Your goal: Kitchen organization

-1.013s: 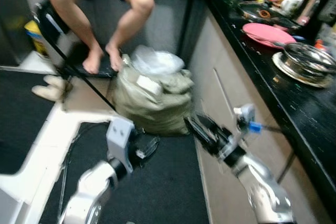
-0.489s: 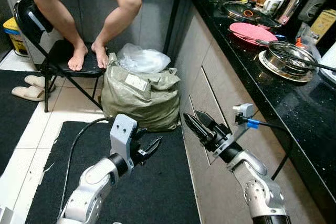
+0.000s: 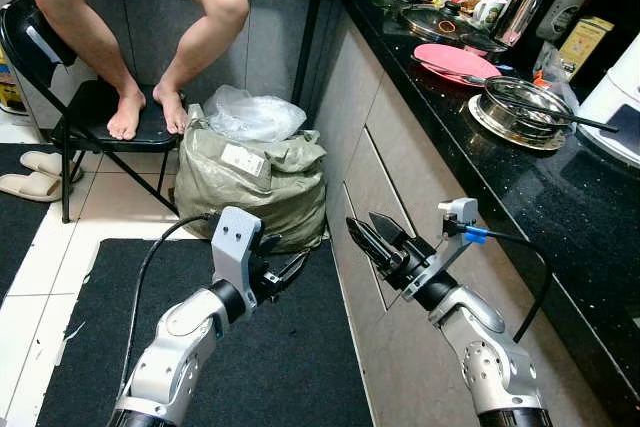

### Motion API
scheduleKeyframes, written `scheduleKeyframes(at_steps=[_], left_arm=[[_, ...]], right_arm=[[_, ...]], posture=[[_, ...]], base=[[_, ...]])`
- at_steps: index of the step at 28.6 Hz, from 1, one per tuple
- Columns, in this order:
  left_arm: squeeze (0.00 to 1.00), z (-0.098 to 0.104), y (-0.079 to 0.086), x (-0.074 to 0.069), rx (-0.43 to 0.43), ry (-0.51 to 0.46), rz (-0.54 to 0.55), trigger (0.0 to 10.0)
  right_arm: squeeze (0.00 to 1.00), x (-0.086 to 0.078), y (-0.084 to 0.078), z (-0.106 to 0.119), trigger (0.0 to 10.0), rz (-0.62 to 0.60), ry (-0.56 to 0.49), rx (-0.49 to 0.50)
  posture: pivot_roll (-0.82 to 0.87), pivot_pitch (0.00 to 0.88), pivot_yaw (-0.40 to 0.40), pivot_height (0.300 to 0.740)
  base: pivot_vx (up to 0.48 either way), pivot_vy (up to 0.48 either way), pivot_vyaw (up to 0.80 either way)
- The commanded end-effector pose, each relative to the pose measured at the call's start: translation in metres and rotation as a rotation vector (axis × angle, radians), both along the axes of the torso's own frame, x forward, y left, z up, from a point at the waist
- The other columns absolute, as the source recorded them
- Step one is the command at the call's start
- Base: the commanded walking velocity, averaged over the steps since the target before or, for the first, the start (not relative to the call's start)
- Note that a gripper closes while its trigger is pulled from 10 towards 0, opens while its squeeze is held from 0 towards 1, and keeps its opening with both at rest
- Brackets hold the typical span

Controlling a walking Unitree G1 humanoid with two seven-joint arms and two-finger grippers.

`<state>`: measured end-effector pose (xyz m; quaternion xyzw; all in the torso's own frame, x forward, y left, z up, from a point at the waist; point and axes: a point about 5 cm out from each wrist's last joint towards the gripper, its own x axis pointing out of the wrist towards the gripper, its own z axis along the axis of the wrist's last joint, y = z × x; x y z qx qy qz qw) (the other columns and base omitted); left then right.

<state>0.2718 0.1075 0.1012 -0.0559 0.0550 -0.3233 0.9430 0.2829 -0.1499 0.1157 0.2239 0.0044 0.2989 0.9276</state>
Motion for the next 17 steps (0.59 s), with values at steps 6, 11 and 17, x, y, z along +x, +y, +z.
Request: scheduleKeyframes(at_steps=[6,11,17], left_arm=[[0.0,-0.0072,-0.0059,-0.0005,0.039,0.027,-0.067,10.0],[0.0,-0.0084,-0.0053,0.0008,0.042,0.035,-0.086,10.0],[0.0,-0.0078,-0.0024,0.0031,0.045,0.026,-0.067,10.0]], right_arm=[[0.0,0.0027,-0.0103,0.0047,10.0,-0.064,-0.041,0.065],[0.0,0.0036,-0.0075,0.0045,10.0,-0.049,-0.042,0.066],[0.0,0.0058,-0.0036,0.0042,10.0,-0.043,-0.041,0.064]], posture=[[0.13,0.0,-0.047,0.74],[0.13,0.0,-0.038,0.74],[0.13,0.0,-0.058,0.74]], base=[[0.0,0.0,0.0],[0.0,0.0,0.0],[0.0,0.0,0.0]])
